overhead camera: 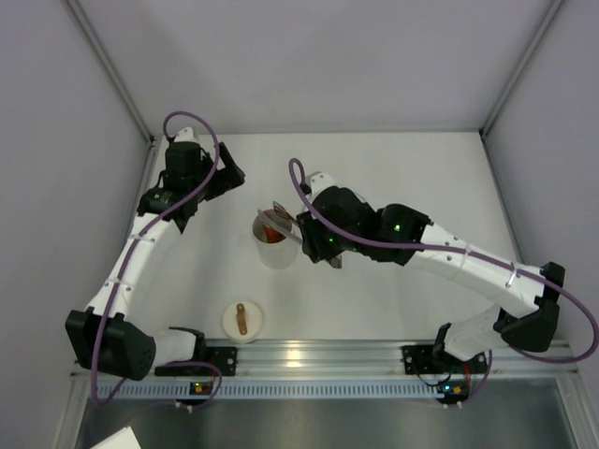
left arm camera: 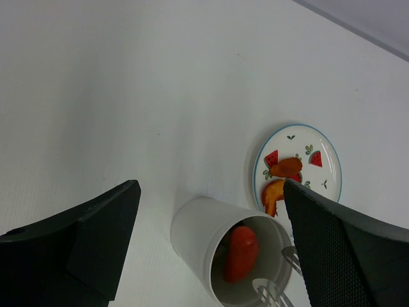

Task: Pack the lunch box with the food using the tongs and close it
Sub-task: Place the fake food in the packing box, then pick up the fake food from the plate.

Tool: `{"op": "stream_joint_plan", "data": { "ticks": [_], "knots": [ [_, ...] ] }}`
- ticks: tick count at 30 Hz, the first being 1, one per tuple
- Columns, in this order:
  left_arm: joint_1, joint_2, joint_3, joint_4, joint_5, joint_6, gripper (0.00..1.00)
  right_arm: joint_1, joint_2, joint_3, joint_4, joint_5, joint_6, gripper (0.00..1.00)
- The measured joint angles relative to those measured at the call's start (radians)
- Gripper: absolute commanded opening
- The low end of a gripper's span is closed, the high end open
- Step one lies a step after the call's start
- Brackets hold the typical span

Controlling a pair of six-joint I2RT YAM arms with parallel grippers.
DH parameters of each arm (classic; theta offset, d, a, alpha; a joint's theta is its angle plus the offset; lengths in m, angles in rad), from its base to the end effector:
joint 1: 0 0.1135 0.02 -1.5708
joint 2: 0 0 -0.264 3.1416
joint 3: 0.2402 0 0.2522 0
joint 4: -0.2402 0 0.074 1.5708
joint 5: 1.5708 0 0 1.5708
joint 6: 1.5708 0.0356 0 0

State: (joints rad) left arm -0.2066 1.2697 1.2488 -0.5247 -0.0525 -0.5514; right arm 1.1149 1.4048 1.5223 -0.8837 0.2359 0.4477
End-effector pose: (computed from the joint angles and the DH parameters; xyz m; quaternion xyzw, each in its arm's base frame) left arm 0.2759 -0.0559 0.3636 -0.1621 0.8561 -0.1601 0.4639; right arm 0.1355 0.2575 0.3869 -0.2557 0.8785 0.1969 0.3523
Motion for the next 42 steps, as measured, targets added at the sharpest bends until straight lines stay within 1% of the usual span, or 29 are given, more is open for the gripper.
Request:
{"op": "stream_joint_plan", "data": {
  "ticks": [2, 8, 16, 21, 23, 26, 29, 33, 42],
  "knots": [
    [0.000, 0.000, 0.000, 0.000, 0.000, 0.000, 0.99, 0.002, 0.000, 0.011, -0.002, 0.003, 0.002, 0.45],
    [0.000, 0.000, 0.000, 0.000, 0.000, 0.000, 0.99, 0.003, 0.000, 0.029, -0.009, 0.017, 0.001, 0.45],
    [0.000, 0.000, 0.000, 0.000, 0.000, 0.000, 0.99, -0.019, -0.019, 0.058, -0.049, 0.112, 0.010, 0.46],
    [0.000, 0.000, 0.000, 0.000, 0.000, 0.000, 0.99, -0.138, -0.076, 0.035, -0.051, 0.115, 0.010, 0.45],
    [0.000, 0.000, 0.000, 0.000, 0.000, 0.000, 0.99, -0.228, -0.119, -0.029, -0.044, 0.107, 0.010, 0.45],
    [0.000, 0.000, 0.000, 0.000, 0.000, 0.000, 0.99, -0.300, -0.144, -0.119, -0.039, 0.095, 0.013, 0.45],
    [0.000, 0.000, 0.000, 0.000, 0.000, 0.000, 0.99, -0.313, -0.124, -0.198, -0.032, 0.061, 0.017, 0.44],
    [0.000, 0.000, 0.000, 0.000, 0.003, 0.000, 0.99, -0.321, -0.069, -0.251, -0.010, 0.020, 0.017, 0.44],
    [0.000, 0.000, 0.000, 0.000, 0.003, 0.000, 0.99, -0.368, 0.069, -0.253, 0.096, -0.022, 0.017, 0.43]
  ]
}}
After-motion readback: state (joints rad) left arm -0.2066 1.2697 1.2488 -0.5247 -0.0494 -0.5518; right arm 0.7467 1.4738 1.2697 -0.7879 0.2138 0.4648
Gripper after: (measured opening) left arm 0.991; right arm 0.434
